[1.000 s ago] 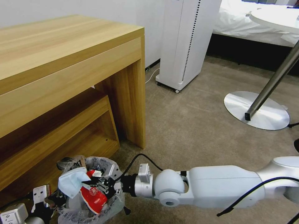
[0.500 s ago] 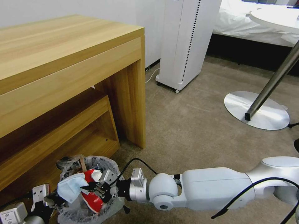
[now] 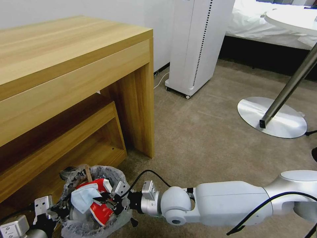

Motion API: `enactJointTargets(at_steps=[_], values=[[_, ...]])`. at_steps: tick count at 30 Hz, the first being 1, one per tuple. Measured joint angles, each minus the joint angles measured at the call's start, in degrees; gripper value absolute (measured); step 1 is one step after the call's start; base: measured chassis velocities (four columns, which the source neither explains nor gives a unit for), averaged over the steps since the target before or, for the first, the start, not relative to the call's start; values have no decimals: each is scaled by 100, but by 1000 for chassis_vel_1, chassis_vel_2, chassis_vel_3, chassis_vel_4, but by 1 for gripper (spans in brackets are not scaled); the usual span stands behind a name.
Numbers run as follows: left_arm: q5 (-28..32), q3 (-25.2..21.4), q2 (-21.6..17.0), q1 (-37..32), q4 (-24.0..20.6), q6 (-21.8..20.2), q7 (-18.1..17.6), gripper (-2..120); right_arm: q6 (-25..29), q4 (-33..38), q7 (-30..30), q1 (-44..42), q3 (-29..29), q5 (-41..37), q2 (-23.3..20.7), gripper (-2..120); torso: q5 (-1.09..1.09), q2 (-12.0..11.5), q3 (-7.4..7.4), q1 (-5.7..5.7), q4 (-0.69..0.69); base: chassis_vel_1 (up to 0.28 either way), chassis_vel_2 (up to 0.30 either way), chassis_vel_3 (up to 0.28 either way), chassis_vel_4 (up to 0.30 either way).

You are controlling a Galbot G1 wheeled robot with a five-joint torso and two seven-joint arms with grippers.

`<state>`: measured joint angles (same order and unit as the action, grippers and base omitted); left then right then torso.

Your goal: Pick up the trash bin and place the garbage on the floor into it.

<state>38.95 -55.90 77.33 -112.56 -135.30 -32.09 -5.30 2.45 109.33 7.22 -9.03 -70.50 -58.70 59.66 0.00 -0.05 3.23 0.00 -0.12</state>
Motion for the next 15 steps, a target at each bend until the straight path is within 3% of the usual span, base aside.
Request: enactJointTargets(at_steps=[5, 7, 9, 11, 15], values=[[-3, 0, -1, -1, 1, 0, 0, 0, 19, 45, -5, 9, 38, -6, -23, 36, 0, 0, 0, 0, 0, 0, 0, 0, 0], [1, -4, -9, 2, 2, 0, -1, 0, 22, 90, -1, 24, 48, -10, -31, 48, 0, 0, 0, 0, 0, 0, 0, 0, 0], [2, -8, -13, 2, 2, 1, -1, 0, 22, 104, 5, 29, 48, -10, -35, 49, 0, 0, 0, 0, 0, 0, 0, 0, 0], [14, -25, -25, 0, 1, 2, -5, 0, 17, 175, 29, 59, 46, -10, -68, 62, 0, 0, 0, 0, 0, 0, 0, 0, 0], [15, -25, -26, 0, 15, 6, -6, 0, 22, 277, 53, 71, 103, 8, -132, 76, 0, 0, 0, 0, 0, 0, 0, 0, 0]])
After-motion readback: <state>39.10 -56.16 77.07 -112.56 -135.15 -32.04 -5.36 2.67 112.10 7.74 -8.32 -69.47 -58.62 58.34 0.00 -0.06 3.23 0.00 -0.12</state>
